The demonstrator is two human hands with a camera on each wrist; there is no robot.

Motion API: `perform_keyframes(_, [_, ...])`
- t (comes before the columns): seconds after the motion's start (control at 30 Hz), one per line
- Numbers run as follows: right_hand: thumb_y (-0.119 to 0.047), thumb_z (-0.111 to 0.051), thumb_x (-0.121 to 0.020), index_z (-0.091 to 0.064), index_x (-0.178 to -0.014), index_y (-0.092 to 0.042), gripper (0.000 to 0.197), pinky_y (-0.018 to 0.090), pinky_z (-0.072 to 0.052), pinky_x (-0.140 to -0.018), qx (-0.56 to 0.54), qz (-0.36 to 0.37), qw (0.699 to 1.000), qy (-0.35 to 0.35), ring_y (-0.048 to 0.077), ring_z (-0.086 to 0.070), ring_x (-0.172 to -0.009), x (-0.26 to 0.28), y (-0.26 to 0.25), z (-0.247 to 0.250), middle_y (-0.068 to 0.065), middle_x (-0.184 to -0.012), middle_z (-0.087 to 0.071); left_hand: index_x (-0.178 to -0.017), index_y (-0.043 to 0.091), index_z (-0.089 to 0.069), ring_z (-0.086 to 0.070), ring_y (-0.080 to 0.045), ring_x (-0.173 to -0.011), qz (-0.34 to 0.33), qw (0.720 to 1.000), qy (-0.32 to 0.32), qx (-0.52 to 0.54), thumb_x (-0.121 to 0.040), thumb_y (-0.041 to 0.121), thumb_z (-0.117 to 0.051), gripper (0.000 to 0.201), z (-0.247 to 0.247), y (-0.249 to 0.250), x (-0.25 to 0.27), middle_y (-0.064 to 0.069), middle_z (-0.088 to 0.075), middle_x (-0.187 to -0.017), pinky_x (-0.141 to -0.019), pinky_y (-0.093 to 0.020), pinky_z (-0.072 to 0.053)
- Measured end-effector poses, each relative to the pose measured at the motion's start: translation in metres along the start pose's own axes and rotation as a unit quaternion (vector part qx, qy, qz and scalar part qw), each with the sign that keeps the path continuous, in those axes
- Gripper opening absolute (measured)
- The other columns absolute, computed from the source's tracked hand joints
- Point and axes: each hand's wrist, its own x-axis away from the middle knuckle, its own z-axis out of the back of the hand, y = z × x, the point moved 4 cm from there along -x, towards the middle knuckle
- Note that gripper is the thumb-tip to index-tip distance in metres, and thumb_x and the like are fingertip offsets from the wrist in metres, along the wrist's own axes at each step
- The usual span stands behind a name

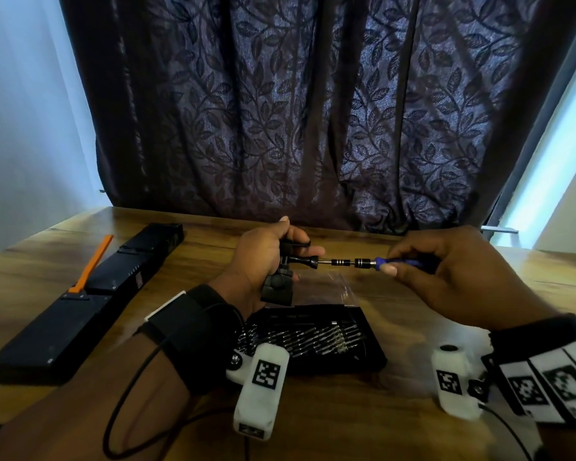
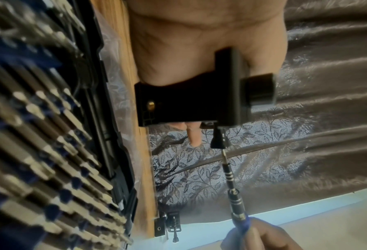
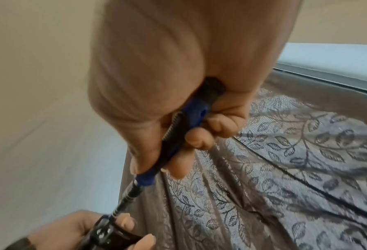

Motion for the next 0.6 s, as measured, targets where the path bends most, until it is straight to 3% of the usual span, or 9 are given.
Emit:
perform_keyframes(0.07, [-0.050,-0.062,-0.091,-0.078,-0.096,-0.036,0.022,0.015,-0.047,-0.062,0.026,0.017,1.000,0.006,-0.002,-0.066,-0.071,-0.001,-0.001,0.001,-0.026,-0.079,-0.070,-0.081,0.011,-0.061,-0.075,-0.025,-0.088,-0.004,1.000,0.002,0.005,-0.111,0.039,-0.037,0.048,0.000,0.002,0.000,-0.027,-0.076,-0.105,-0.045,-0.025,-0.047])
perform_keyframes(0.17, [-0.054,-0.054,-0.098,-0.076,-0.106,-0.036,0.030,0.025,-0.049,-0.065,0.078,0.032,0.996,0.007,0.002,-0.065,-0.073,-0.003,-0.001,0.001,-0.018,-0.084,-0.070,-0.080,0.012,-0.061,-0.075,-0.023,-0.085,-0.010,1.000,0.005,0.007,-0.111,0.040,-0.037,0.048,0.001,0.005,0.003,-0.026,-0.076,-0.104,-0.046,-0.025,-0.048])
perform_keyframes(0.4, [-0.051,-0.046,-0.101,-0.075,-0.105,-0.032,0.035,0.019,-0.032,-0.057,0.160,0.071,0.984,-0.004,0.008,-0.059,-0.065,-0.003,-0.011,0.000,-0.013,-0.078,-0.068,-0.081,0.011,-0.058,-0.073,-0.020,-0.068,-0.004,1.000,0.004,0.013,-0.111,0.040,-0.037,0.046,0.003,0.007,0.001,-0.028,-0.075,-0.107,-0.048,-0.026,-0.044])
perform_keyframes(0.5, [-0.051,-0.046,-0.100,-0.074,-0.096,-0.034,0.033,0.023,-0.036,-0.054,0.150,0.053,0.987,-0.004,0.004,-0.056,-0.059,-0.002,-0.008,-0.002,-0.016,-0.068,-0.063,-0.080,0.011,-0.056,-0.077,-0.022,-0.080,-0.002,1.000,-0.001,0.014,-0.111,0.037,-0.038,0.044,0.002,0.004,0.001,-0.032,-0.073,-0.111,-0.045,-0.025,-0.044])
perform_keyframes(0.6, [-0.048,-0.050,-0.101,-0.073,-0.088,-0.033,0.030,0.021,-0.031,-0.051,0.118,0.019,0.993,-0.022,0.002,-0.052,-0.054,-0.002,-0.002,-0.003,-0.020,-0.058,-0.054,-0.081,0.011,-0.055,-0.077,-0.024,-0.096,-0.005,1.000,-0.009,0.014,-0.112,0.036,-0.038,0.043,0.000,0.001,0.000,-0.033,-0.071,-0.116,-0.045,-0.026,-0.044])
